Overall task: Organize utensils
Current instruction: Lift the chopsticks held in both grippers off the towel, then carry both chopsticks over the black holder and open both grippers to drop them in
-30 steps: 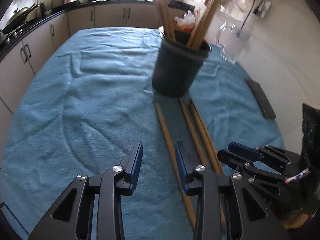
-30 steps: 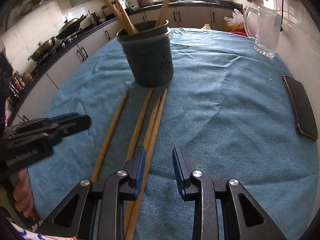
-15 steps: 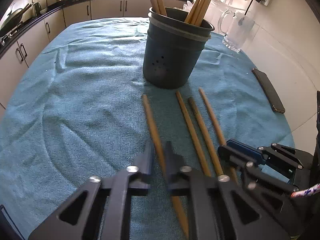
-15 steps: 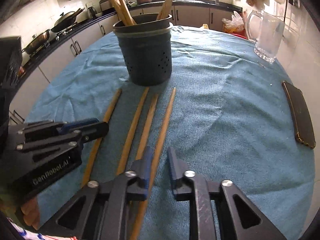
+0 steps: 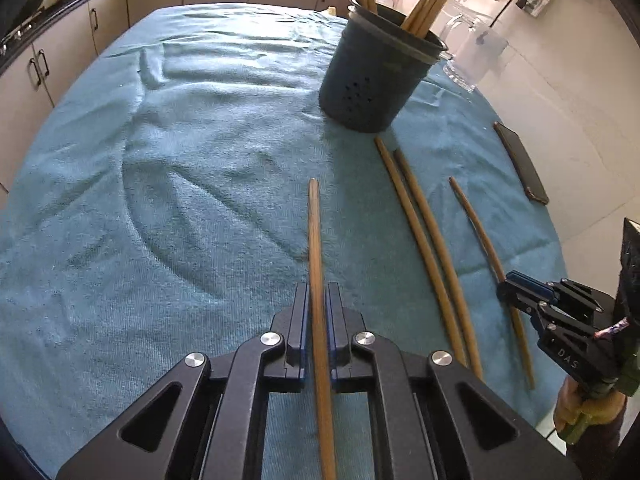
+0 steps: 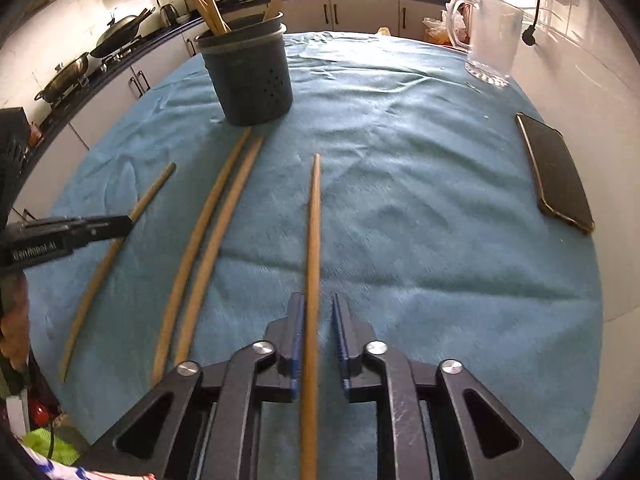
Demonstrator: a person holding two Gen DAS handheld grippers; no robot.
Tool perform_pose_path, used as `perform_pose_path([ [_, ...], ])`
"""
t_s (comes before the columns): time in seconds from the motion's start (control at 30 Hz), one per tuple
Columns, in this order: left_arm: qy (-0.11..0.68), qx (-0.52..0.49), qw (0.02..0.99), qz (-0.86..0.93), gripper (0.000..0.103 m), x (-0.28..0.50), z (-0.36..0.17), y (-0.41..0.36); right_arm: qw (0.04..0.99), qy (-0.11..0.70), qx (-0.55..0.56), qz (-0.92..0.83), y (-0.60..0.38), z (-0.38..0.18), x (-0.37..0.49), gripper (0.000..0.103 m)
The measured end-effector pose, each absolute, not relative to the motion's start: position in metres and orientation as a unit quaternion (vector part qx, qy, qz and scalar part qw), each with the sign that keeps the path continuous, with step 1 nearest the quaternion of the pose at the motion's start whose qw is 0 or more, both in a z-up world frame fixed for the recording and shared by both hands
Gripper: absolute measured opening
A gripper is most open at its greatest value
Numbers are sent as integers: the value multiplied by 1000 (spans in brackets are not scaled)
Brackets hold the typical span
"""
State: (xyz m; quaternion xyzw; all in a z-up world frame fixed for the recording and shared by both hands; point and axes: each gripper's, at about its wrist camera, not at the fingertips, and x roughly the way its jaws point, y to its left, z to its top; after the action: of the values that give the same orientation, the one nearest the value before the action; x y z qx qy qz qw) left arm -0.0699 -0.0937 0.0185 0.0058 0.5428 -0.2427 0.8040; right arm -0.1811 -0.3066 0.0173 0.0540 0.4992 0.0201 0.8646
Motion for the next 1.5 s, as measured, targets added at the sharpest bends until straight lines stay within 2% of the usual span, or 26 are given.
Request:
perform_pose_path([
  [0.17, 537, 29, 809, -236, 7, -67, 22, -100, 862, 504, 48, 13, -309, 17, -168, 22],
  [0.77, 529, 115, 813, -215, 7, -23, 18, -152, 840, 543, 15, -11, -302, 21, -70, 20],
  [0.83, 523, 115, 816, -216, 7, -23, 17, -154, 843, 537, 15, -14, -299, 21, -70, 18],
  [0.97, 509, 117, 824, -220, 7, -24, 16, -155, 854, 520, 4, -12, -292, 21, -75, 7],
  [1.13, 500, 83, 835, -212, 7, -31, 25, -141, 871, 491, 29, 8, -294, 29, -87, 6],
  [1.5, 407, 13, 879, -246, 7, -87, 107, -101, 925, 376, 58, 3, -305, 105, -150, 6],
])
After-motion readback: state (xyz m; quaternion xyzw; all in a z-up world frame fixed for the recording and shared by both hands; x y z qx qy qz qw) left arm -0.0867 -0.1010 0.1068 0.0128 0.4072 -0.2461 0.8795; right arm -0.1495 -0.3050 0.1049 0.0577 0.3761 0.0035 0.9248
